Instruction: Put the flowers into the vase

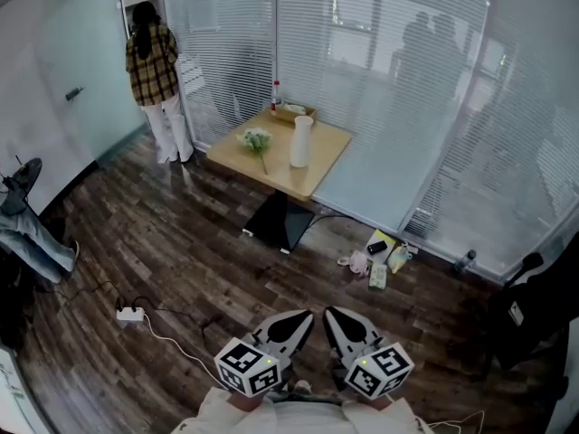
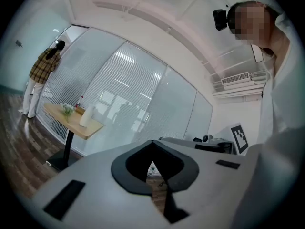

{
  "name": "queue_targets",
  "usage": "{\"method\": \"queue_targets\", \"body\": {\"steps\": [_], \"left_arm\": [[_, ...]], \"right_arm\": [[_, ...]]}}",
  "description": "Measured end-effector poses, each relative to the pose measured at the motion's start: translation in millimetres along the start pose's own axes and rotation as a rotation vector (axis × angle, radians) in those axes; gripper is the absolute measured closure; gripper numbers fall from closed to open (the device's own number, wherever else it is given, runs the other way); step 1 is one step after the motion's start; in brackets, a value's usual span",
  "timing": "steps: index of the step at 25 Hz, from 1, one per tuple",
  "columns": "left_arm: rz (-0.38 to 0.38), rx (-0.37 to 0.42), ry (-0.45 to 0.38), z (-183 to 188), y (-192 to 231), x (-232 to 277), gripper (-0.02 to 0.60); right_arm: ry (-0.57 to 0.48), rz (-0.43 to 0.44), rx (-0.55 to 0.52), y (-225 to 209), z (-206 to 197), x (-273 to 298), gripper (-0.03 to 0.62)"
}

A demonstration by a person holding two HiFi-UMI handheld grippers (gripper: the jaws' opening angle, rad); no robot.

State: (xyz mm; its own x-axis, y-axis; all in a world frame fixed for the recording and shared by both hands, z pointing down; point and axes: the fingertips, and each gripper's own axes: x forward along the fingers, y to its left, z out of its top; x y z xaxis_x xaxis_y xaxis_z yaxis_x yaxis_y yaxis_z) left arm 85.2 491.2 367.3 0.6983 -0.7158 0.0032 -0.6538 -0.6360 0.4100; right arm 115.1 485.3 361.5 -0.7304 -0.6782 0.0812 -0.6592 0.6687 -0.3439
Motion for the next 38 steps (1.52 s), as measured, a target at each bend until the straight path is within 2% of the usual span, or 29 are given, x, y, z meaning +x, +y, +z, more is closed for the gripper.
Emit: {"method": "queue_targets", "body": {"steps": [8,12,20,23,26,30,35,38], "left_arm": [[-0.007,-0.030,0.010,-17,-12,25,0.572],[0.032,-0.011,0.003,-28,-11,30,0.573],[0.115,0.049,0.021,-19,19,49,0.573],[0.107,0.069,0.037,-18,37,63,0.573],[0.078,0.068,0.020,-5,62,80,0.573],[0.065,0.072,0.016,23,110,103,0.574],[0.033,0.105,-0.007,69,167,132,0.573],[0.012,0.096,-0.001,85,201,145,0.573]], "right_arm": [[-0.006,-0.036,0.044,-28,-1,-19,0.582],[0.015,-0.037,0.040,-42,-7,-21,0.582],[0.045,-0.014,-0.017,-56,-4,3,0.581],[0.053,-0.008,-0.023,-65,-4,24,0.581],[0.063,-0.005,-0.030,-82,-4,54,0.581],[0.038,0.016,-0.041,-100,17,108,0.582],[-0.001,0.000,-0.074,-122,51,177,0.582],[0.002,0.000,-0.077,-131,58,214,0.580]]}}
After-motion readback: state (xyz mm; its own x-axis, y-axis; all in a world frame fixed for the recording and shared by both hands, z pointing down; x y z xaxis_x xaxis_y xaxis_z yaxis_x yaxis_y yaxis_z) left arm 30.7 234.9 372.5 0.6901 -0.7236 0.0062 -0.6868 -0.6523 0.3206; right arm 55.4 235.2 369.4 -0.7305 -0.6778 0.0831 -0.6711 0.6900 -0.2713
